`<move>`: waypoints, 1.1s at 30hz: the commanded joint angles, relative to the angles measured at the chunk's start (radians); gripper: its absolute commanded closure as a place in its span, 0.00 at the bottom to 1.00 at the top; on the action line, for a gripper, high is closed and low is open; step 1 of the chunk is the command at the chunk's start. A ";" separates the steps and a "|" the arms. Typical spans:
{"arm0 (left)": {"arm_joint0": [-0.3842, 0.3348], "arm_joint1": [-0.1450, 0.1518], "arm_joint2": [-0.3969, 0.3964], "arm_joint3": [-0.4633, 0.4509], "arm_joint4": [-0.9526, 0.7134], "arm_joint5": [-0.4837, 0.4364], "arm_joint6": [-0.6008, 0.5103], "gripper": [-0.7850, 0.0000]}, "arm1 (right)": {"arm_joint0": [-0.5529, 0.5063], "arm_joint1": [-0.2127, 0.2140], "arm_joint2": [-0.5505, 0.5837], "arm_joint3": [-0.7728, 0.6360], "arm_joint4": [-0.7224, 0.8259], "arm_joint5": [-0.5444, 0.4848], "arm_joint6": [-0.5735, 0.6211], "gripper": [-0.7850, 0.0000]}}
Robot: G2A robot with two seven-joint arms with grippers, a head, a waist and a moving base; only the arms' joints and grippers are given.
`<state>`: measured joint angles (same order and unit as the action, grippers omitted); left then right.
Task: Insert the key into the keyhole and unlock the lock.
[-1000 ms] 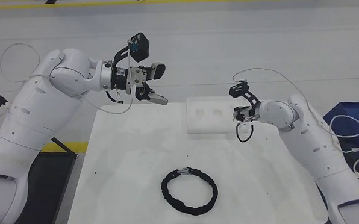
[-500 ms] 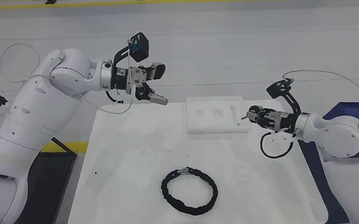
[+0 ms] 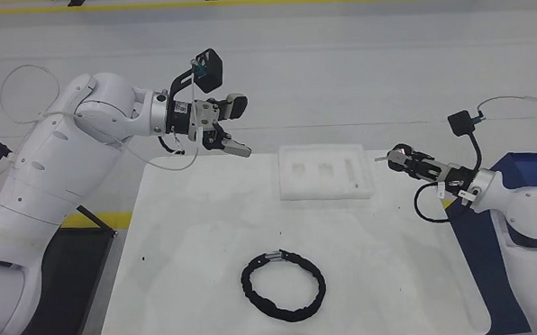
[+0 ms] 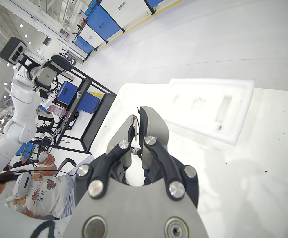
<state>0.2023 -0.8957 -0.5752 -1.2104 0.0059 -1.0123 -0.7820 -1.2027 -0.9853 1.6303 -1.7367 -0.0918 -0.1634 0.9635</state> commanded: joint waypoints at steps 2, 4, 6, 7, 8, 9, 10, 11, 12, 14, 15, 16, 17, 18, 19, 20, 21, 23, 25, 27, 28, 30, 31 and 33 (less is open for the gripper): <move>0.000 0.000 0.000 0.000 0.000 0.000 0.000 0.00 | 0.000 0.000 0.000 0.000 0.000 0.000 0.000 1.00; 0.000 0.000 0.000 0.000 0.000 0.000 0.000 0.00 | 0.000 0.000 0.000 0.000 0.000 0.000 0.000 1.00; 0.000 0.000 0.000 0.000 0.000 0.000 0.000 0.00 | 0.000 0.000 0.000 0.000 0.000 0.000 0.000 1.00; 0.011 0.001 -0.003 -0.005 0.010 0.018 0.013 0.00 | 0.000 0.000 0.000 0.000 0.000 0.000 0.000 1.00; 0.027 0.002 -0.010 -0.010 0.006 0.021 0.041 0.00 | 0.000 0.000 0.000 0.000 0.000 0.000 0.000 1.00; 0.044 0.005 -0.018 -0.005 0.012 0.025 0.060 0.00 | 0.000 0.000 0.000 0.000 0.000 0.000 0.000 1.00; 0.058 0.009 -0.023 -0.005 0.032 0.033 0.068 0.00 | 0.000 0.000 0.000 0.000 0.000 0.000 0.000 1.00; 0.078 0.011 -0.028 -0.011 0.041 0.028 0.086 0.00 | 0.000 0.000 0.000 0.000 0.000 0.000 0.000 1.00; 0.099 0.014 -0.032 -0.010 0.051 0.024 0.101 0.00 | 0.000 0.000 0.000 0.000 0.000 0.000 0.000 1.00; 0.136 0.018 -0.035 -0.018 0.093 0.024 0.122 0.00 | 0.000 0.000 0.000 0.000 0.000 0.000 0.000 1.00; 0.156 0.018 -0.035 -0.018 0.114 0.020 0.138 0.00 | 0.000 0.000 0.000 0.000 0.000 0.000 0.000 1.00; 0.174 0.018 -0.034 -0.017 0.144 0.023 0.152 0.00 | 0.000 0.000 0.000 0.000 0.000 0.000 0.000 1.00; 0.192 0.017 -0.032 -0.017 0.171 0.027 0.169 0.00 | 0.000 0.000 0.000 0.000 0.000 0.000 0.000 1.00; 0.208 0.015 -0.028 -0.014 0.204 0.047 0.179 0.00 | 0.000 0.000 0.000 0.000 0.000 0.000 0.000 1.00; 0.221 0.012 -0.023 -0.022 0.238 0.061 0.193 0.00 | 0.000 0.000 0.000 0.000 0.000 0.000 0.000 1.00; 0.238 0.008 -0.019 -0.028 0.263 0.057 0.221 0.00 | 0.000 0.000 0.000 0.000 0.000 0.000 0.000 1.00; 0.252 0.004 -0.012 -0.026 0.302 0.057 0.233 0.00 | 0.000 0.000 0.000 0.000 0.000 0.000 0.000 1.00; 0.276 -0.007 0.002 -0.030 0.367 0.052 0.278 0.00 | 0.000 0.000 0.000 0.000 0.000 0.000 0.000 1.00; 0.294 -0.019 0.013 -0.018 0.431 0.047 0.324 0.00 | 0.000 0.000 0.000 0.000 0.000 0.000 0.000 1.00; 0.312 -0.032 0.024 -0.008 0.505 0.050 0.373 0.00 | 0.000 0.000 0.000 0.000 0.000 0.000 0.000 1.00; 0.320 -0.038 0.029 -0.002 0.536 0.054 0.396 0.00 | 0.000 0.000 0.000 0.000 0.000 0.000 0.000 1.00; 0.333 -0.051 0.044 0.010 0.599 0.057 0.425 0.00 | 0.000 0.000 0.000 0.000 0.000 0.000 0.000 1.00; 0.337 -0.057 0.051 0.016 0.624 0.051 0.437 0.00 | 0.000 0.000 0.000 0.000 0.000 0.000 0.000 1.00; 0.342 -0.069 0.066 0.029 0.672 0.027 0.451 0.00 | 0.000 0.000 0.000 0.000 0.000 0.000 0.000 1.00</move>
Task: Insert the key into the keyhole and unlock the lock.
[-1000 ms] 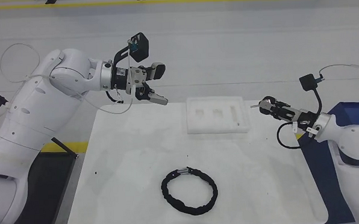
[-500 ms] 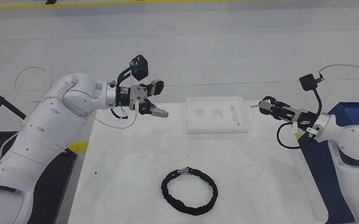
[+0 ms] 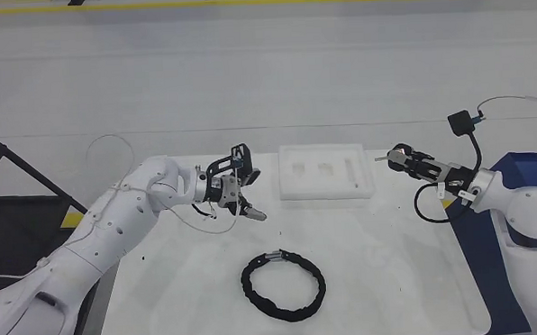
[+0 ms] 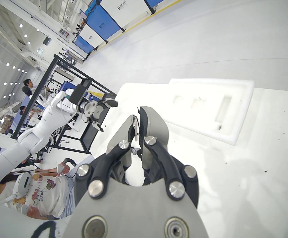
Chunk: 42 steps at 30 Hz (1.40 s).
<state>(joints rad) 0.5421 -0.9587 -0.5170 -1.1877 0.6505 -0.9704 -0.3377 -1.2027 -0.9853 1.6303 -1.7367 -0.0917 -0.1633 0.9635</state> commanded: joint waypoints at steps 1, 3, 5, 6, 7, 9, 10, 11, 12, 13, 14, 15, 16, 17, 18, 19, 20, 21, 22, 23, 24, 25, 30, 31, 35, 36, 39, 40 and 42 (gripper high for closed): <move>0.002 -0.011 0.017 0.014 0.051 -0.031 0.009 0.00 | 0.000 0.000 0.000 0.000 0.000 0.000 0.000 1.00; 0.003 -0.023 0.036 0.023 0.094 -0.042 0.011 0.00 | 0.000 0.000 0.000 0.000 0.000 0.000 0.000 1.00; 0.001 -0.034 0.059 0.029 0.128 -0.042 0.013 0.00 | 0.000 0.000 0.000 0.000 0.000 0.000 0.000 1.00; 0.000 -0.039 0.071 0.035 0.138 -0.042 0.017 0.00 | 0.000 0.000 0.000 0.000 0.000 0.000 0.000 1.00; -0.003 -0.043 0.084 0.041 0.151 -0.042 0.017 0.00 | 0.000 0.000 0.000 0.000 0.000 0.000 0.000 1.00; -0.010 -0.053 0.109 0.055 0.173 -0.042 0.022 0.00 | 0.000 0.000 0.000 0.000 0.000 0.000 0.000 1.00; -0.013 -0.058 0.122 0.060 0.177 -0.042 0.028 0.00 | 0.000 0.000 0.000 0.000 0.000 0.000 0.000 1.00; -0.018 -0.063 0.135 0.067 0.186 -0.042 0.032 0.00 | 0.000 0.000 0.000 0.000 0.000 0.000 0.000 1.00; -0.023 -0.068 0.147 0.074 0.195 -0.042 0.036 0.00 | 0.000 0.000 0.000 0.000 0.000 0.000 0.000 1.00; -0.027 -0.072 0.161 0.080 0.199 -0.042 0.040 0.00 | 0.000 0.000 0.000 0.000 0.000 0.000 0.000 1.00; -0.028 -0.074 0.166 0.082 0.198 -0.042 0.042 0.00 | 0.000 0.000 0.000 0.000 0.000 0.000 0.000 1.00; -0.028 -0.074 0.166 0.082 0.198 -0.042 0.042 0.00 | 0.000 0.000 0.000 0.000 0.000 0.000 0.000 1.00; -0.028 -0.074 0.166 0.082 0.198 -0.042 0.042 0.00 | 0.000 0.000 0.000 0.000 0.000 0.000 0.000 1.00; -0.028 -0.074 0.166 0.082 0.198 -0.042 0.042 0.00 | 0.000 0.000 0.000 0.000 0.000 0.000 0.000 1.00; -0.028 -0.074 0.166 0.082 0.198 -0.042 0.042 0.00 | 0.000 0.000 0.000 0.000 0.000 0.000 0.000 1.00; -0.028 -0.074 0.166 0.082 0.198 -0.042 0.042 0.00 | 0.000 0.000 0.000 0.000 0.000 0.000 0.000 1.00; -0.028 -0.074 0.166 0.082 0.198 -0.042 0.042 0.00 | 0.000 0.000 0.000 0.000 0.000 0.000 0.000 1.00; -0.028 -0.074 0.166 0.082 0.198 -0.042 0.042 0.00 | 0.000 0.000 0.000 0.000 0.000 0.000 0.000 1.00; -0.028 -0.074 0.166 0.082 0.198 -0.042 0.042 0.00 | 0.000 0.000 0.000 0.000 0.000 0.000 0.000 1.00; -0.028 -0.074 0.166 0.082 0.198 -0.042 0.042 0.00 | 0.000 0.000 0.000 0.000 0.000 0.000 0.000 1.00; -0.028 -0.074 0.166 0.082 0.198 -0.042 0.042 0.00 | 0.000 0.000 0.000 0.000 0.000 0.000 0.000 1.00; -0.028 -0.074 0.166 0.082 0.198 -0.042 0.042 0.00 | 0.000 0.000 0.000 0.000 0.000 0.000 0.000 1.00; -0.025 -0.074 0.165 0.082 0.201 -0.035 0.043 0.00 | 0.000 0.000 0.000 0.000 0.000 0.000 0.000 1.00; -0.013 -0.074 0.164 0.080 0.208 -0.015 0.049 0.00 | 0.000 0.000 0.000 0.000 0.000 0.000 0.000 1.00; 0.031 -0.073 0.148 0.078 0.264 -0.017 0.155 0.00 | 0.000 0.000 0.000 0.000 0.000 0.000 0.000 1.00; 0.041 -0.072 0.143 0.077 0.294 -0.020 0.191 0.00 | 0.000 0.000 0.000 0.000 0.000 0.000 0.000 1.00; 0.080 -0.065 0.131 0.076 0.409 -0.024 0.325 0.00 | 0.000 0.000 0.000 0.000 0.000 0.000 0.000 1.00; 0.093 -0.062 0.128 0.068 0.452 -0.022 0.375 0.00 | 0.000 0.000 0.000 0.000 0.000 0.000 0.000 1.00; 0.121 -0.055 0.121 0.076 0.535 -0.005 0.471 0.00 | 0.000 0.000 0.000 0.000 0.000 0.000 0.000 1.00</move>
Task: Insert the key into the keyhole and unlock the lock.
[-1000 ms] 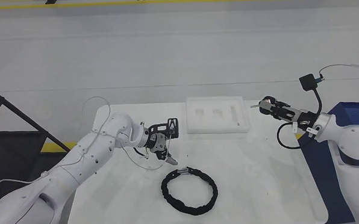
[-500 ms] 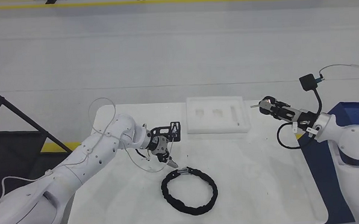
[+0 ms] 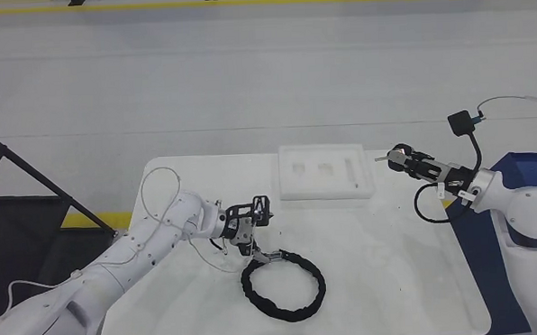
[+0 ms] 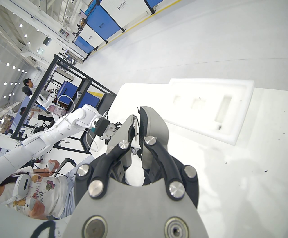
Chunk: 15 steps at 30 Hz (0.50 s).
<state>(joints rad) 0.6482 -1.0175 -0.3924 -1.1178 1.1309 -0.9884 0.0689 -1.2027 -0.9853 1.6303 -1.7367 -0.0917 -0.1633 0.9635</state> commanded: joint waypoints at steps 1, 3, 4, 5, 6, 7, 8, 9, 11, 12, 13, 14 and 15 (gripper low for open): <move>0.030 0.007 -0.007 0.009 0.088 0.030 0.118 0.00 | 0.000 0.000 0.000 0.000 0.000 0.000 0.000 1.00; 0.055 0.011 -0.007 0.017 0.167 0.058 0.214 0.00 | 0.000 0.000 0.000 0.000 0.000 0.000 0.000 1.00; 0.071 0.011 -0.006 0.024 0.187 0.067 0.272 0.00 | 0.000 0.000 0.000 0.000 0.000 0.000 0.000 1.00; 0.084 0.011 -0.006 0.040 0.199 0.072 0.323 0.00 | 0.000 0.000 0.000 0.000 0.000 0.000 0.000 1.00; 0.090 0.009 -0.004 0.052 0.223 0.086 0.352 0.00 | 0.000 0.000 0.000 0.000 0.000 0.000 0.000 1.00; 0.096 0.006 0.000 0.059 0.243 0.099 0.377 0.00 | 0.000 0.000 0.000 0.000 0.000 0.000 0.000 1.00; 0.102 0.002 0.003 0.065 0.258 0.112 0.402 0.00 | 0.000 0.000 0.000 0.000 0.000 0.000 0.000 1.00; 0.106 -0.002 0.006 0.071 0.276 0.131 0.419 0.00 | 0.000 0.000 0.000 0.000 0.000 0.000 0.000 1.00; 0.109 -0.011 0.014 0.079 0.323 0.173 0.431 0.00 | 0.000 0.000 0.000 0.000 0.000 0.000 0.000 1.00; 0.111 -0.015 0.016 0.084 0.336 0.188 0.439 0.00 | 0.000 0.000 0.000 0.000 0.000 0.000 0.000 1.00; 0.113 -0.020 0.019 0.088 0.348 0.201 0.444 0.00 | 0.000 0.000 0.000 0.000 0.000 0.000 0.000 1.00; 0.113 -0.024 0.022 0.092 0.362 0.209 0.443 0.00 | 0.000 0.000 0.000 0.000 0.000 0.000 0.000 1.00; 0.113 -0.028 0.024 0.095 0.374 0.218 0.438 0.00 | 0.000 0.000 0.000 0.000 0.000 0.000 0.000 1.00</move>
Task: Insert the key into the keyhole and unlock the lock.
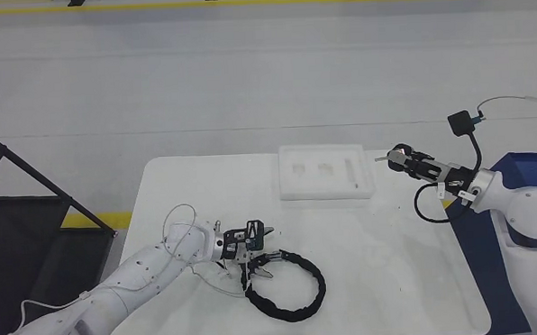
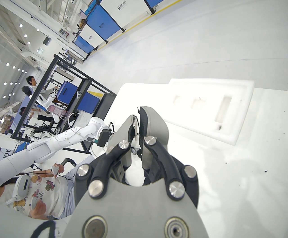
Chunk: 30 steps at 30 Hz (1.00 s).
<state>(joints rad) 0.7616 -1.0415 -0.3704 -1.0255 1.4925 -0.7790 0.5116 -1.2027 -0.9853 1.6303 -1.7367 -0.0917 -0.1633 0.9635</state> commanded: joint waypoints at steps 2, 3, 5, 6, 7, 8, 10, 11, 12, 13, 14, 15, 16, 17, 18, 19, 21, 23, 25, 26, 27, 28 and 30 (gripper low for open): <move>0.002 -0.012 0.005 0.006 0.020 0.012 -0.008 0.00 | 0.000 0.000 0.000 0.000 0.000 0.000 0.000 1.00; 0.002 -0.015 0.006 0.008 0.023 0.008 -0.013 0.00 | 0.000 0.000 0.000 0.000 0.000 0.000 0.000 1.00; 0.004 -0.021 0.005 0.010 0.023 0.008 -0.017 0.00 | 0.000 0.000 0.000 0.000 0.000 0.000 0.000 1.00; 0.006 -0.024 0.003 0.012 0.023 0.010 -0.017 0.00 | 0.000 0.000 0.000 0.000 0.000 0.000 0.000 1.00; 0.009 -0.025 0.001 0.013 0.024 0.014 -0.017 0.00 | 0.000 0.000 0.000 0.000 0.000 0.000 0.000 1.00; 0.011 -0.027 -0.001 0.015 0.025 0.019 -0.017 0.00 | 0.000 0.000 0.000 0.000 0.000 0.000 0.000 1.00; 0.017 -0.029 -0.004 0.017 0.029 0.026 -0.021 0.13 | 0.000 0.000 0.000 0.000 0.000 0.000 0.000 1.00; 0.019 -0.030 -0.006 0.018 0.032 0.029 -0.024 0.31 | 0.000 0.000 0.000 0.000 0.000 0.000 0.000 1.00; 0.022 -0.031 -0.009 0.018 0.034 0.032 -0.026 0.42 | 0.000 0.000 0.000 0.000 0.000 0.000 0.000 1.00; 0.024 -0.031 -0.011 0.019 0.037 0.032 -0.030 0.58 | 0.000 0.000 0.000 0.000 0.000 0.000 0.000 1.00; 0.025 -0.031 -0.012 0.019 0.043 0.033 -0.035 0.67 | 0.000 0.000 0.000 0.000 0.000 0.000 0.000 1.00; 0.027 -0.031 -0.015 0.021 0.045 0.031 -0.043 0.76 | 0.000 0.000 0.000 0.000 0.000 0.000 0.000 1.00; 0.028 -0.031 -0.018 0.023 0.044 0.030 -0.050 0.82 | 0.000 0.000 0.000 0.000 0.000 0.000 0.000 1.00; 0.029 -0.031 -0.022 0.024 0.044 0.029 -0.059 0.87 | 0.000 0.000 0.000 0.000 0.000 0.000 0.000 1.00; 0.030 -0.031 -0.025 0.023 0.044 0.026 -0.064 0.98 | 0.000 0.000 0.000 0.000 0.000 0.000 0.000 1.00; 0.031 -0.031 -0.029 0.023 0.045 0.023 -0.068 1.00 | 0.000 0.000 0.000 0.000 0.000 0.000 0.000 1.00; 0.031 -0.030 -0.036 0.022 0.044 0.013 -0.080 1.00 | 0.000 0.000 0.000 0.000 0.000 0.000 0.000 1.00; 0.031 -0.028 -0.045 0.020 0.040 -0.001 -0.092 1.00 | 0.000 0.000 0.000 0.000 0.000 0.000 0.000 1.00; 0.030 -0.027 -0.055 0.014 0.035 -0.015 -0.101 1.00 | 0.000 0.000 0.000 0.000 0.000 0.000 0.000 1.00; 0.029 -0.026 -0.061 0.010 0.030 -0.023 -0.102 1.00 | 0.000 0.000 0.000 0.000 0.000 0.000 0.000 1.00; 0.028 -0.025 -0.068 0.006 0.022 -0.032 -0.100 1.00 | 0.000 0.000 0.000 0.000 0.000 0.000 0.000 1.00; 0.026 -0.023 -0.075 0.001 0.016 -0.042 -0.098 1.00 | 0.000 0.000 0.000 0.000 0.000 0.000 0.000 1.00; 0.022 -0.020 -0.090 -0.010 0.004 -0.061 -0.095 1.00 | 0.000 0.000 0.000 0.000 0.000 0.000 0.000 1.00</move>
<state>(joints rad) 0.7858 -1.0634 -0.4527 -1.0303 1.5023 -0.8307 0.4147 -1.2027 -0.9853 1.6303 -1.7367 -0.0917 -0.1633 0.9635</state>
